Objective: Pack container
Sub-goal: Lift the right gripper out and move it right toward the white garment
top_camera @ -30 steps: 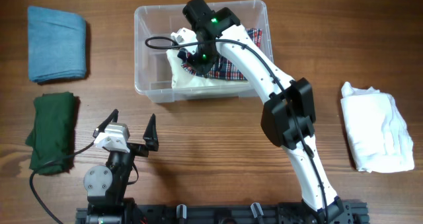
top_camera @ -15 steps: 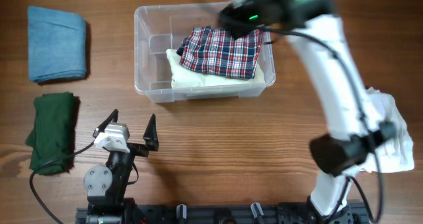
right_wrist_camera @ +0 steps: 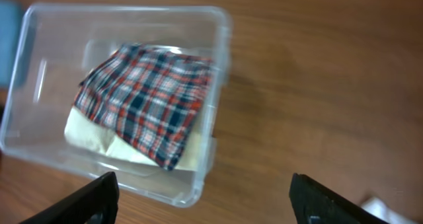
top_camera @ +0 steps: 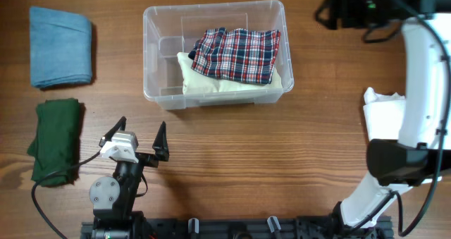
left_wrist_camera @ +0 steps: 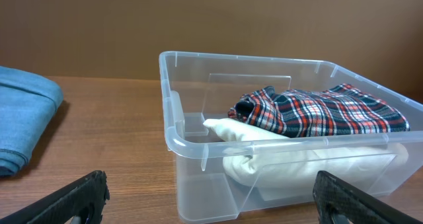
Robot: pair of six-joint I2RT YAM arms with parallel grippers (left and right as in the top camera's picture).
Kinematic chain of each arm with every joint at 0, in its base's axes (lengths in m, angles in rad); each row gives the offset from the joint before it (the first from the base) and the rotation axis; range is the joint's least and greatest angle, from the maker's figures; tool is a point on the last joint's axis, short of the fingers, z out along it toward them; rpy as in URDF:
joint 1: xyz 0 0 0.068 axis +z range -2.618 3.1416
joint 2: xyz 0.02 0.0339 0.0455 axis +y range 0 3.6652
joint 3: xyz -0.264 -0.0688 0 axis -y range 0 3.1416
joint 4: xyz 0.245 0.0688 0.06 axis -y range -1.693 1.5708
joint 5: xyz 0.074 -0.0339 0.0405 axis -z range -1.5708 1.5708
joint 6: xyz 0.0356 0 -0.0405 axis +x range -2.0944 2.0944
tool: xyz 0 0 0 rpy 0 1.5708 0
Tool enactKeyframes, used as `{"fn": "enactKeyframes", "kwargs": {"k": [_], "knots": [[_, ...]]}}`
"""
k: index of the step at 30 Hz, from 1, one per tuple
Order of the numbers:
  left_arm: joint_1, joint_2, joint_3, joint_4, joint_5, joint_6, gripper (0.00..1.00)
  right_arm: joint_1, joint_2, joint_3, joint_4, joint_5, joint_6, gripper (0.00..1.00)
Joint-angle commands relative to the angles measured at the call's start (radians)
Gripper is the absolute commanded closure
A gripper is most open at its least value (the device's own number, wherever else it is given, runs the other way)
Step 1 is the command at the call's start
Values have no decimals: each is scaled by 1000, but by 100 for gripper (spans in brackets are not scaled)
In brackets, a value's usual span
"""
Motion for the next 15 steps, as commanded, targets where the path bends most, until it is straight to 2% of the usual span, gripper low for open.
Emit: {"fn": "enactKeyframes", "kwargs": {"k": [1, 9, 15], "knots": [[-6, -7, -6, -3, -9, -5, 0, -109, -37, 4, -40, -65, 92, 15], [-6, -7, -6, -3, -9, -6, 0, -274, -121, 3, -119, -60, 106, 13], [-6, -7, -6, -2, -9, -6, 0, -415, -297, -27, -119, -35, 145, 10]]}}
